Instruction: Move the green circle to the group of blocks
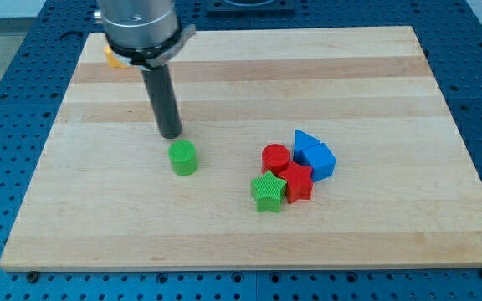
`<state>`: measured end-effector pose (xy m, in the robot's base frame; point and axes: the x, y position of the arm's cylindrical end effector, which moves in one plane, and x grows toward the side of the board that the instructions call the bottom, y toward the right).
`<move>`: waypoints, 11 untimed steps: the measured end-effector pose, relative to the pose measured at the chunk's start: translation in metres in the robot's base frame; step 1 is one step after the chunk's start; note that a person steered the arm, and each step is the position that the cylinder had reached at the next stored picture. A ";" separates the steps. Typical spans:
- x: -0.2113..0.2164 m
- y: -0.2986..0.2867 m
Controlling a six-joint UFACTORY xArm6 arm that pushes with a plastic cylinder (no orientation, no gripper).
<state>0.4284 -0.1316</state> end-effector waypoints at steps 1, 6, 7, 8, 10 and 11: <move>0.008 -0.006; 0.005 0.020; 0.025 -0.003; 0.054 0.000; 0.062 0.040; 0.051 0.015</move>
<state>0.4792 -0.1166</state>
